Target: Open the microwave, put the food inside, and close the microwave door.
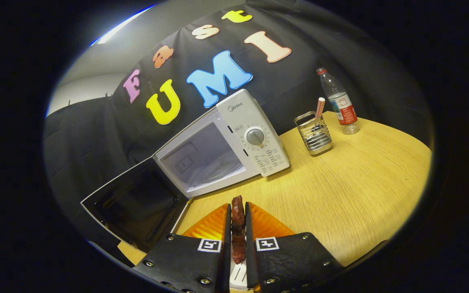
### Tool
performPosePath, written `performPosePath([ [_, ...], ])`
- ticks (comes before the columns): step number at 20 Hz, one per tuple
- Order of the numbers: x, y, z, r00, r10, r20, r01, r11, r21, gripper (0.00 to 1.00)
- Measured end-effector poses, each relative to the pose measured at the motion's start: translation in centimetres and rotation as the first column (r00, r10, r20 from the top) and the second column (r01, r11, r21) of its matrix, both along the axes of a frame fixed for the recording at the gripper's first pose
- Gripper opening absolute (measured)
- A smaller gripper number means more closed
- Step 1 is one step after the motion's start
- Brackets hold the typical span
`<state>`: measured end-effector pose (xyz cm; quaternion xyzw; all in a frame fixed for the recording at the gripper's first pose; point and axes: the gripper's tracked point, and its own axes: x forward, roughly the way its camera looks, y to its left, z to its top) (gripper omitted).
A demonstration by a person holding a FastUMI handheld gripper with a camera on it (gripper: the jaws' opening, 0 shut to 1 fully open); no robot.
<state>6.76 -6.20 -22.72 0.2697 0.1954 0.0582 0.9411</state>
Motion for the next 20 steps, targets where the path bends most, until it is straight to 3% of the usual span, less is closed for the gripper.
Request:
performPosePath([
  [4,0.4,0.6,-0.6,0.998,0.002,-0.063,-0.007,0.997,-0.083,0.16],
  [10,0.7,1.6,-3.8,0.99,0.035,-0.136,-0.042,0.998,-0.049,0.16],
  [12,0.8,2.6,-3.7,0.989,0.085,-0.119,-0.085,0.996,0.006,0.16],
  [13,1.2,2.9,-3.8,0.99,0.099,-0.105,-0.098,0.995,0.013,0.08],
  [15,1.2,3.5,-3.5,0.988,0.13,-0.078,-0.128,0.991,0.026,0.08],
  [20,0.7,3.6,-1.9,0.993,0.111,-0.036,-0.107,0.99,0.095,0.08],
])
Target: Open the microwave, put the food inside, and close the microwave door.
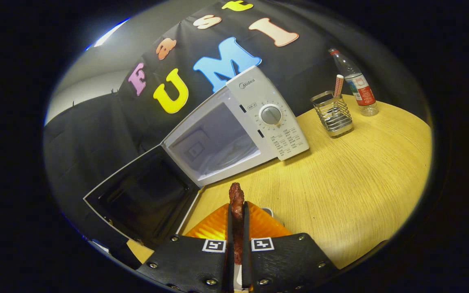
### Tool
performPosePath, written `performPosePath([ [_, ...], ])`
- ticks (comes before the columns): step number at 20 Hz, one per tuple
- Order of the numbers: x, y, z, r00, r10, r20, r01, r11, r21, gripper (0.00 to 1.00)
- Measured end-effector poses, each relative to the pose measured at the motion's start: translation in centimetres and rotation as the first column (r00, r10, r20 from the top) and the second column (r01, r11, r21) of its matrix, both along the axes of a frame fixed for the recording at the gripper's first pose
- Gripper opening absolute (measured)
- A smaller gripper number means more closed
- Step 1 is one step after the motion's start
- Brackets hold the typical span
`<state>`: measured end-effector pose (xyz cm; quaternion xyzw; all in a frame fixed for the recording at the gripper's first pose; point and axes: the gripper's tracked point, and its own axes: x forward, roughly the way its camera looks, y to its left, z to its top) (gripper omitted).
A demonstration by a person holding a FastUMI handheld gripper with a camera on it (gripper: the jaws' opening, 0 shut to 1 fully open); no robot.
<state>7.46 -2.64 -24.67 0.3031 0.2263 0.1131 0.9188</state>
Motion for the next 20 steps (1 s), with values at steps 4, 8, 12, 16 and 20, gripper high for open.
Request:
performPosePath([
  [4,0.1,0.0,2.3,0.999,-0.02,0.03,0.02,1.0,-0.008,0.08],
  [8,1.3,2.2,4.7,0.999,-0.011,0.042,0.01,1.0,0.015,0.08],
  [12,4.5,5.3,5.4,0.999,-0.025,0.042,0.023,0.999,0.038,0.08],
  [16,9.3,8.6,5.8,0.997,-0.073,0.039,0.07,0.995,0.073,0.08],
  [20,14.5,10.8,5.3,0.99,-0.131,0.055,0.129,0.991,0.031,0.08],
])
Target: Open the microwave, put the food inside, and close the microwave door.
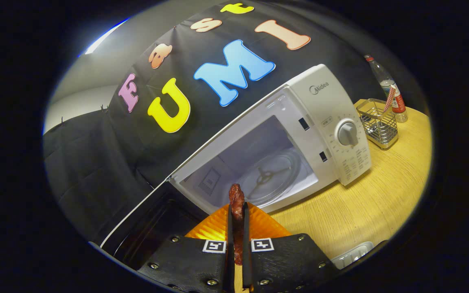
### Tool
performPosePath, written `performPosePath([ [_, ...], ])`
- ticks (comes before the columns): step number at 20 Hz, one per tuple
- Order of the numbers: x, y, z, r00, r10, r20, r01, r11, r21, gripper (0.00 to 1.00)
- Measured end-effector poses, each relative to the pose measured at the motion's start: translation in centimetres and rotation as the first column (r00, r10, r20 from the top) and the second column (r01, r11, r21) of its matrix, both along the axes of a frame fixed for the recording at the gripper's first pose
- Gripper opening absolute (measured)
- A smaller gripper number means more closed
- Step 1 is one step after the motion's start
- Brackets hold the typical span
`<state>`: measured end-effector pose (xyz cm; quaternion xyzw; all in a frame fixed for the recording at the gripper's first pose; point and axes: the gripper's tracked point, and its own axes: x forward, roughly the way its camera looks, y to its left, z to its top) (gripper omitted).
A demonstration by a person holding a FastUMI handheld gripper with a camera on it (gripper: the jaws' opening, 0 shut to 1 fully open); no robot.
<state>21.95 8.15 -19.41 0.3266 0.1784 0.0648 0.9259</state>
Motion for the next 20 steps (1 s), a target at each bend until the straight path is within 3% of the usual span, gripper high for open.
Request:
performPosePath([
  [4,5.3,0.5,-0.4,0.996,-0.078,0.03,0.08,0.996,-0.049,0.08],
  [11,13.2,0.8,-3.3,0.989,-0.146,0.015,0.146,0.986,-0.076,0.08],
  [20,16.1,-0.3,-5.6,0.982,-0.186,0.038,0.19,0.971,-0.143,0.08],
])
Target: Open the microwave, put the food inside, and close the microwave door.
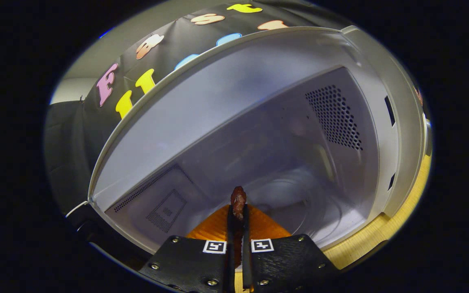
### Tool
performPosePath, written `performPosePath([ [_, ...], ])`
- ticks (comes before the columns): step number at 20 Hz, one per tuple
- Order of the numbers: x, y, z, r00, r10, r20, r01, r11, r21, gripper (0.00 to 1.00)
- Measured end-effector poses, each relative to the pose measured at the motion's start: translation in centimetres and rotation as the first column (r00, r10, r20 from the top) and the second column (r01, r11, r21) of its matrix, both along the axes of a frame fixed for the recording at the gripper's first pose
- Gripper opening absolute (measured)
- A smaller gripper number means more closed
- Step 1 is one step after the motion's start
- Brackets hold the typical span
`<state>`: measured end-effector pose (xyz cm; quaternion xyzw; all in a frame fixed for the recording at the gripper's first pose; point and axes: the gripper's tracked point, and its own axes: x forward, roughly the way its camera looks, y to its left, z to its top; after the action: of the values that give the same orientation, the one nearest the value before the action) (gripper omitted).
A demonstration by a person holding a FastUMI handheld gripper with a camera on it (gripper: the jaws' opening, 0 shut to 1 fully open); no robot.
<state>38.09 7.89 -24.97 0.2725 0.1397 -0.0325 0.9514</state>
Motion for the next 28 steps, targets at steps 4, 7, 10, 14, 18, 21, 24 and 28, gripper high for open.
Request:
performPosePath([
  [4,0.9,-1.2,-0.7,0.996,-0.089,-0.007,0.089,0.995,-0.044,0.09],
  [7,1.3,-1.5,-1.3,0.995,-0.101,-0.006,0.1,0.994,-0.045,0.18],
  [10,1.4,-2.0,-1.2,0.995,-0.102,0.002,0.102,0.993,-0.061,0.32],
  [14,1.4,-2.0,0.4,0.993,-0.1,0.054,0.105,0.989,-0.102,0.55],
  [18,-0.3,0.1,0.6,0.999,-0.022,0.031,0.025,0.996,-0.086,0.55],
  [21,-2.8,1.6,0.9,0.998,0.06,0.007,-0.058,0.991,-0.124,0.55],
  [24,-6.1,4.0,2.4,0.987,0.163,-0.005,-0.162,0.975,-0.153,0.55],
  [28,-12.1,7.2,7.6,0.956,0.289,0.048,-0.27,0.933,-0.239,0.83],
])
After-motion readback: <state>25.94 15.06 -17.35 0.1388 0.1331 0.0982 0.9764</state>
